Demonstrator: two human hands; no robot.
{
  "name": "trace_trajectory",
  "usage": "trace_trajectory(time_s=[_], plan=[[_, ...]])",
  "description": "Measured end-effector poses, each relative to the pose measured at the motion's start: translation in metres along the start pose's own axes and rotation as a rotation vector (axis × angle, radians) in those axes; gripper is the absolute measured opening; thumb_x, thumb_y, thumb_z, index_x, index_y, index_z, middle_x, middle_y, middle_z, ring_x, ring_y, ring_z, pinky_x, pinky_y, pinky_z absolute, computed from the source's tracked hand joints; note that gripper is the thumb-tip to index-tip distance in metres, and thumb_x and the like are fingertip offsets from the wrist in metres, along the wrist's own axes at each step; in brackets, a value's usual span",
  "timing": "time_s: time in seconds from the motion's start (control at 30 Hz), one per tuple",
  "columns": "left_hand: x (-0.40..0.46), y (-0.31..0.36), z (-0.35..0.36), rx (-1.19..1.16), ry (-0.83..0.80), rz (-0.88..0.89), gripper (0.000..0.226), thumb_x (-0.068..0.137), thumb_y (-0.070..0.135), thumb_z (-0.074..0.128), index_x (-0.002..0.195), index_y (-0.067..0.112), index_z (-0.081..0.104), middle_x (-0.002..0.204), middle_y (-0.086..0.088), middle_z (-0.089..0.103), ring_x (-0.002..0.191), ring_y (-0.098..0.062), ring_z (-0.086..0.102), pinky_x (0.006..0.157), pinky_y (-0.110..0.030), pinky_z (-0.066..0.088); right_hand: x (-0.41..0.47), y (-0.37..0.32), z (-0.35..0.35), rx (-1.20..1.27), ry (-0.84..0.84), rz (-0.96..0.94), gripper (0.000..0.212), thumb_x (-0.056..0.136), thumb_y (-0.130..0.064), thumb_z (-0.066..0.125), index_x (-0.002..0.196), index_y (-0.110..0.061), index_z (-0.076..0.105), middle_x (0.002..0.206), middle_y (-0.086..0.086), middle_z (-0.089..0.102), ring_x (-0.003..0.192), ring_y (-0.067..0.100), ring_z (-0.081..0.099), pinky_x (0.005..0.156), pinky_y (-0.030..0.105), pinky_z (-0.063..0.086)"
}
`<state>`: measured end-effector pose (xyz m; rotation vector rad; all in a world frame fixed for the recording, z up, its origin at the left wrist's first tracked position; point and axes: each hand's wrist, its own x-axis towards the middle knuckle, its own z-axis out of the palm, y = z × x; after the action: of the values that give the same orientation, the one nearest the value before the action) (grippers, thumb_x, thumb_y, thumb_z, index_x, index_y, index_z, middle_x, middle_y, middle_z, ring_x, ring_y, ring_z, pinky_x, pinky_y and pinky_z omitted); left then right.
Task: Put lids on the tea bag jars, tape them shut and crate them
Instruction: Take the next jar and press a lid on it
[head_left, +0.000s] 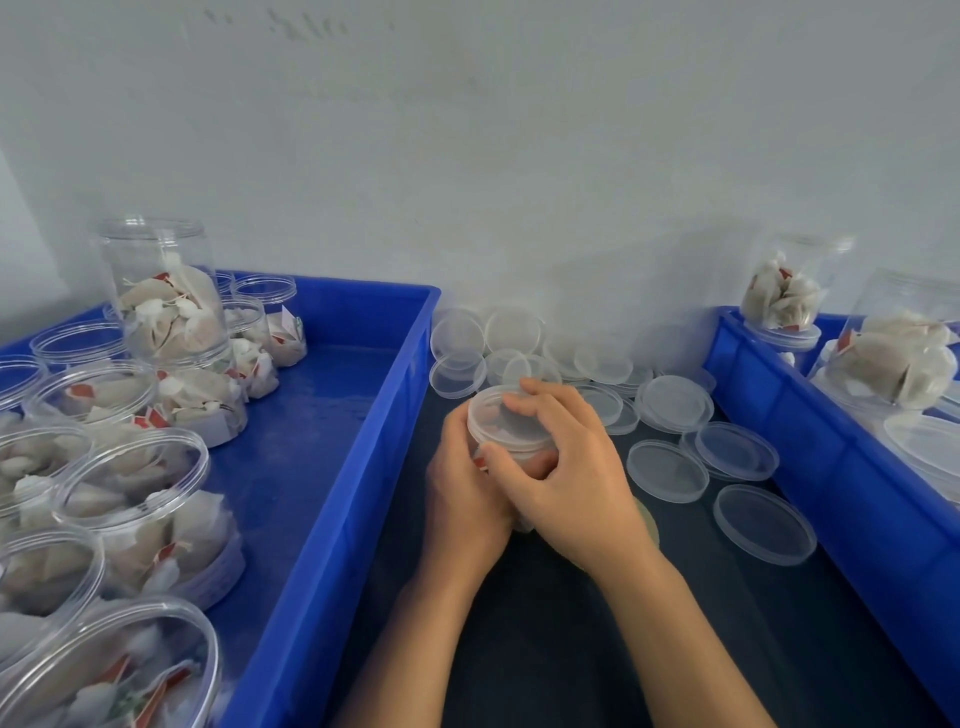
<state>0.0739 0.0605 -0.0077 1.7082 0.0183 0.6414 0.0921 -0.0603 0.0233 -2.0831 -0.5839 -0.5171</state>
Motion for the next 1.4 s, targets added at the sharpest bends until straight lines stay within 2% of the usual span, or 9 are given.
trace_trajectory(time_s=[0.17,0.37,0.57,0.7,0.83,1.0,1.13,1.27,1.4], plan=[[-0.001,-0.001,0.0,0.036,0.008,0.02,0.064,0.073,0.056,0.086,0.13,0.04,0.061,0.117,0.032,0.068,0.102,0.012,0.066,0.076,-0.004,0.049,-0.004,-0.007,0.007,-0.078,0.103,-0.005,0.05,0.082,-0.064,0.069,0.124,-0.037,0.069,0.135,-0.029,0.048,0.126,-0.008,0.043,0.102,0.002,0.029],[0.0,-0.004,0.001,-0.009,-0.002,-0.017,0.066,0.069,0.048,0.093,0.126,0.045,0.061,0.114,0.029,0.071,0.099,0.008,0.07,0.072,-0.008,0.052,-0.004,-0.003,-0.002,0.09,0.038,0.054,0.041,0.088,-0.051,0.065,0.127,-0.039,0.07,0.149,-0.013,0.057,0.147,-0.008,0.036,0.112,0.035,0.046],[-0.002,0.002,0.0,0.012,0.003,0.011,0.069,0.07,0.054,0.09,0.13,0.04,0.059,0.115,0.036,0.066,0.101,0.014,0.066,0.075,-0.004,0.048,-0.006,-0.011,0.001,-0.055,0.146,0.066,0.052,0.075,-0.071,0.069,0.115,-0.038,0.068,0.119,-0.022,0.048,0.118,0.0,0.046,0.09,0.01,0.038],[-0.003,0.005,-0.001,0.013,0.0,0.014,0.074,0.067,0.064,0.079,0.133,0.036,0.059,0.116,0.033,0.067,0.103,0.012,0.065,0.077,-0.004,0.048,-0.007,-0.008,0.002,0.012,0.071,0.063,0.045,0.083,-0.062,0.061,0.118,-0.034,0.063,0.14,-0.02,0.047,0.123,0.002,0.051,0.094,0.016,0.041],[-0.003,0.005,-0.001,0.022,-0.006,0.014,0.069,0.07,0.056,0.088,0.13,0.041,0.057,0.115,0.04,0.064,0.101,0.017,0.064,0.074,-0.002,0.046,-0.005,-0.012,0.004,-0.033,0.175,0.082,0.046,0.075,-0.069,0.071,0.108,-0.038,0.062,0.119,-0.025,0.046,0.116,0.001,0.049,0.087,0.014,0.044],[-0.003,0.005,0.0,-0.004,-0.004,-0.007,0.071,0.064,0.061,0.08,0.128,0.043,0.059,0.114,0.037,0.066,0.099,0.013,0.067,0.073,-0.004,0.049,-0.008,-0.007,0.004,0.107,0.093,0.108,0.034,0.082,-0.056,0.061,0.109,-0.036,0.057,0.137,-0.023,0.051,0.115,0.019,0.066,0.087,0.047,0.058],[-0.004,0.007,0.0,0.014,-0.008,0.008,0.07,0.068,0.06,0.083,0.13,0.041,0.057,0.113,0.041,0.064,0.098,0.016,0.065,0.072,-0.003,0.047,-0.007,-0.012,0.005,0.052,0.183,0.125,0.039,0.075,-0.066,0.074,0.099,-0.039,0.059,0.119,-0.027,0.044,0.105,0.018,0.064,0.079,0.039,0.059],[-0.004,0.009,0.0,-0.007,-0.002,-0.004,0.075,0.062,0.067,0.072,0.13,0.036,0.06,0.113,0.037,0.066,0.097,0.014,0.066,0.074,-0.005,0.048,-0.008,-0.009,0.004,0.156,0.077,0.125,0.036,0.082,-0.057,0.063,0.111,-0.039,0.052,0.146,-0.019,0.05,0.115,0.025,0.068,0.089,0.051,0.058],[-0.005,0.007,0.0,0.031,-0.012,0.016,0.069,0.069,0.057,0.083,0.131,0.038,0.059,0.111,0.041,0.065,0.097,0.017,0.065,0.07,-0.003,0.047,-0.006,-0.01,0.004,0.092,0.178,0.106,0.035,0.073,-0.061,0.077,0.095,-0.042,0.057,0.115,-0.028,0.049,0.11,0.006,0.057,0.073,0.029,0.059]])
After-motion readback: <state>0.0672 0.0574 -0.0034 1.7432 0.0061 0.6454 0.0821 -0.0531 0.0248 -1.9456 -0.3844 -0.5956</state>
